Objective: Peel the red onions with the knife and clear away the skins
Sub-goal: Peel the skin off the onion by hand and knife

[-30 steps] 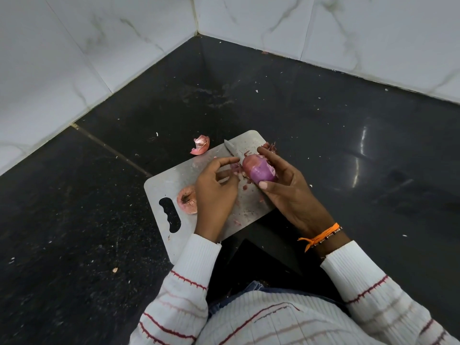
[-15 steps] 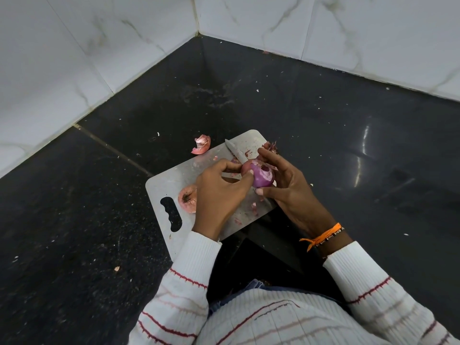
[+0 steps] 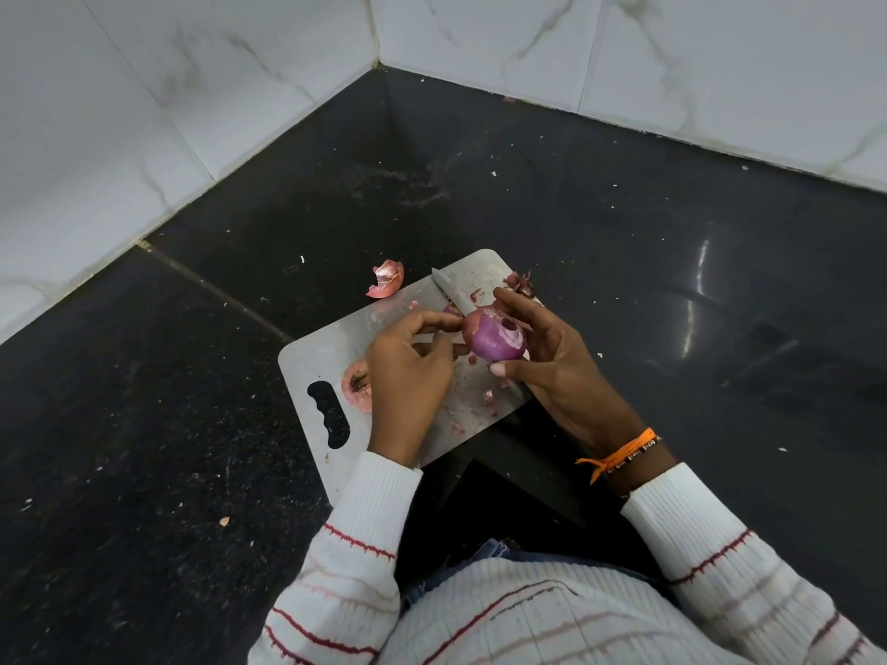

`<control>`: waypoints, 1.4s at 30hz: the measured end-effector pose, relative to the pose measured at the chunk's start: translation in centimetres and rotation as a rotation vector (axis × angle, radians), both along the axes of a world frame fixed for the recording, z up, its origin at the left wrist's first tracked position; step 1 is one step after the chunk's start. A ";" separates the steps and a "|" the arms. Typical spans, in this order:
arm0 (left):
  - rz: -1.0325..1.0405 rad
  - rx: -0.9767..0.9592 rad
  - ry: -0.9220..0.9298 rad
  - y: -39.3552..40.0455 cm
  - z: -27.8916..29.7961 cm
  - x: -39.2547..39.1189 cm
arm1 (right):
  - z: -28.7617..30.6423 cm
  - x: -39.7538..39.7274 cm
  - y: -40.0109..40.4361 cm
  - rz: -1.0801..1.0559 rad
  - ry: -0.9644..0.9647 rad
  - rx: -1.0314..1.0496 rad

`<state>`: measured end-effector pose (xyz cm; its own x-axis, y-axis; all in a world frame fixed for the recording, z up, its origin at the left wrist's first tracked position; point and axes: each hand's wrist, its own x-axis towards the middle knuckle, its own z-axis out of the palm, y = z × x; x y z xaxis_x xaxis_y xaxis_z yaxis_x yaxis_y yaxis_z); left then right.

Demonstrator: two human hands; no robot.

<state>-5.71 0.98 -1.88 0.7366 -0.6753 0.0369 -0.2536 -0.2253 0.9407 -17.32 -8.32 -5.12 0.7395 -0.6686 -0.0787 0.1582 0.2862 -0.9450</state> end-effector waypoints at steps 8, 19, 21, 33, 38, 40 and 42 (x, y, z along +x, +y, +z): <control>-0.020 0.007 -0.024 -0.4 0.1 -0.7 | -0.4 0.0 -0.2 -0.039 0.027 0.048; -0.002 -0.043 0.153 -0.6 -0.7 -0.1 | -0.6 -0.2 -0.1 0.067 -0.150 0.252; 0.018 -0.017 0.176 -0.7 -1.0 -0.1 | -0.5 -0.3 -0.1 0.107 -0.216 0.341; 0.004 0.055 0.384 -0.8 -0.1 -0.9 | -1.0 -0.1 -0.3 0.083 -0.228 0.420; -0.005 0.020 0.595 -0.6 0.5 -1.2 | -1.2 0.1 -0.3 0.080 -0.201 0.392; 0.000 0.013 0.662 -0.7 0.7 -1.1 | -1.2 0.1 -0.4 0.061 -0.163 0.356; 0.002 0.005 0.691 -0.7 0.7 -1.0 | -1.1 0.1 -0.3 0.047 -0.141 0.334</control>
<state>-6.72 0.30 -1.22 0.5914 -0.6730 -0.4443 0.4039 -0.2297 0.8855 -17.20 -8.65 -6.26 0.7879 -0.5884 -0.1819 0.2598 0.5853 -0.7681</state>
